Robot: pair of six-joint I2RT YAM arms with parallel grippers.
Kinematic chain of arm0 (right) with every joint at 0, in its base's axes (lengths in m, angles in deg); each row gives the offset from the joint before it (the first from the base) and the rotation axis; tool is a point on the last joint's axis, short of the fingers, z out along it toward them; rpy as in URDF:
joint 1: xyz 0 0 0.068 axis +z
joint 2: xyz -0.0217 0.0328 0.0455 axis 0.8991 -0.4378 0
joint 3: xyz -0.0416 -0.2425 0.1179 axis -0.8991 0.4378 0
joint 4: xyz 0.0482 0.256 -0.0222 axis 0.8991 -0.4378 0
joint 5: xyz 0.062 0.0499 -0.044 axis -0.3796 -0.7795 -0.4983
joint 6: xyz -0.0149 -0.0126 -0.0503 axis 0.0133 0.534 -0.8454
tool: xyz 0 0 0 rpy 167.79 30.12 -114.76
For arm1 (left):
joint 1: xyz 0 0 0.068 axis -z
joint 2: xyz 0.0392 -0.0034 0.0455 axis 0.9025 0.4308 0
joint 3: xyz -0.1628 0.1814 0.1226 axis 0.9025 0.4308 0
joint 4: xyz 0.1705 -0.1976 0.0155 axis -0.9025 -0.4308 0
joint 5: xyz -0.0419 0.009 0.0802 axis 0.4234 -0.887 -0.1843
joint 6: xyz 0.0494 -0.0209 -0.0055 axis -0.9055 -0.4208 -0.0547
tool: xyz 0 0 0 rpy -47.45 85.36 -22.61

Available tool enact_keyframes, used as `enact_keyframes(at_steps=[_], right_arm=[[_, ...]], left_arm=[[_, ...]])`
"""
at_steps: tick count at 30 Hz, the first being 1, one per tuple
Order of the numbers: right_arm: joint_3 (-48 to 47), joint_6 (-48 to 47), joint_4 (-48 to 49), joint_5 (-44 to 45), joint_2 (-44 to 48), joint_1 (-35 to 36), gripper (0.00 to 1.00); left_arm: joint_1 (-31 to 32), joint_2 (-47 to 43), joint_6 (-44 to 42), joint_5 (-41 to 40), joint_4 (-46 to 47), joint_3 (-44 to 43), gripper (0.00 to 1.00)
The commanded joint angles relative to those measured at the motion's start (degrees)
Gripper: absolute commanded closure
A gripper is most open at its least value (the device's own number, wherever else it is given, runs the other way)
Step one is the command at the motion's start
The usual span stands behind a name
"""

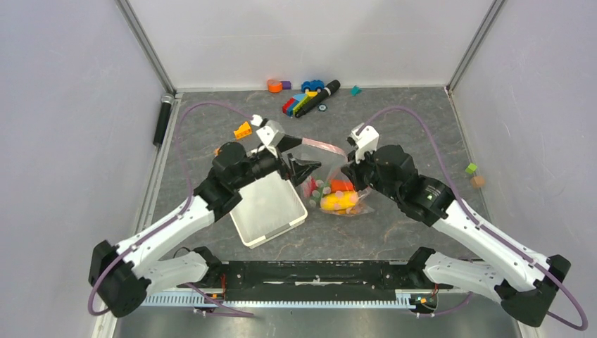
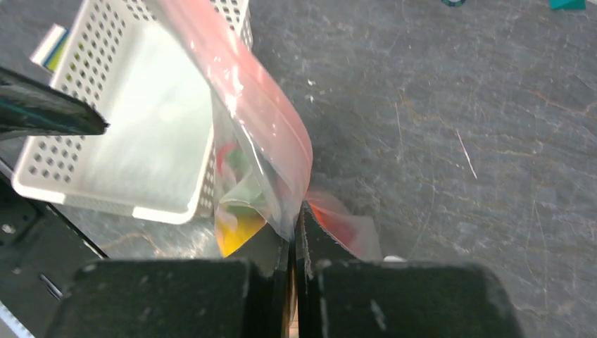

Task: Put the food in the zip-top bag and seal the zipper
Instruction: Pick up the zipper food storage bag at the center of the board, then place the zipper food storage bag at the center of the board.

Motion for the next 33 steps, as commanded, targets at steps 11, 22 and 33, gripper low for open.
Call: enact_keyframes(at_steps=[11, 22, 33], right_arm=[[-8.8, 11.9, 6.4, -5.6, -13.4, -19.4, 1.0], [-9.5, 7.9, 14.1, -2.7, -33.2, -51.0, 1.0], [-22.7, 9.4, 15.8, 5.6, -52.1, -62.4, 1.0]], left_arm=[[-0.2, -16.9, 5.2, -28.5, -1.9, 7.9, 0.0], [-0.2, -15.6, 7.4, -31.0, -4.1, 8.4, 0.0], [-0.2, -14.3, 7.7, -35.6, -4.9, 8.8, 0.0]])
